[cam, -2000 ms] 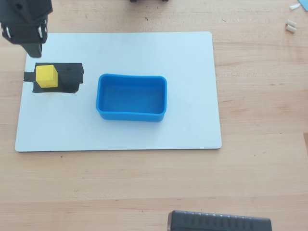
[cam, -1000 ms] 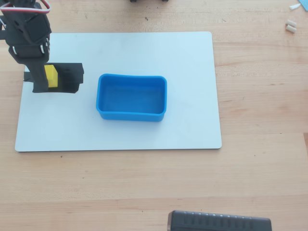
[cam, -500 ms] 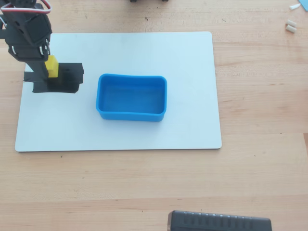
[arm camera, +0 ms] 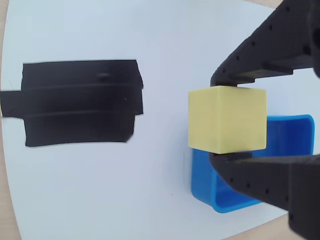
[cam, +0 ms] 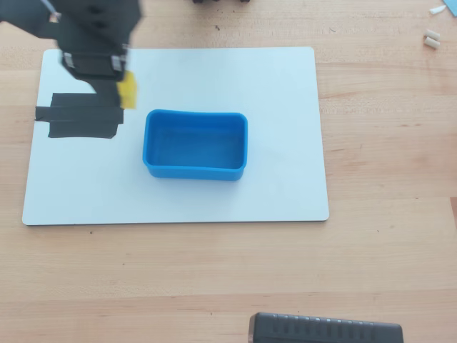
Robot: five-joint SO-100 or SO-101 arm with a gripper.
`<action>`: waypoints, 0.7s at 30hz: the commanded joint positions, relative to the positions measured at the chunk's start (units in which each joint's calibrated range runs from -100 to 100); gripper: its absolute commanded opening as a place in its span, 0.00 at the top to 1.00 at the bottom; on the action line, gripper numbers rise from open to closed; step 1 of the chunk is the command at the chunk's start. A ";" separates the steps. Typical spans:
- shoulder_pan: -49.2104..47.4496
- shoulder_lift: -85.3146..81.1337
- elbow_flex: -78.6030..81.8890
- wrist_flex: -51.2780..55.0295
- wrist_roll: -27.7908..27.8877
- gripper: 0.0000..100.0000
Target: Pick up yellow cube and drop it in the blue rectangular bin
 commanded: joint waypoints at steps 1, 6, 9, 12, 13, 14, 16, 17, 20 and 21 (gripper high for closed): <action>-7.28 -5.01 -7.19 3.36 -3.91 0.94; -14.40 -5.01 -6.83 3.28 -7.08 0.93; -16.63 -5.10 -6.10 2.12 -7.81 0.93; -16.71 -8.54 1.17 -3.74 -7.91 0.93; -16.28 -9.74 4.63 -6.46 -7.91 0.93; -15.86 -10.39 7.54 -8.61 -7.91 0.93; -15.51 -10.95 12.54 -12.24 -7.72 0.93; -15.43 -11.23 14.81 -13.98 -7.62 0.93; -15.34 -11.97 19.72 -18.27 -7.47 0.92; -15.60 -12.25 21.17 -19.43 -7.42 0.92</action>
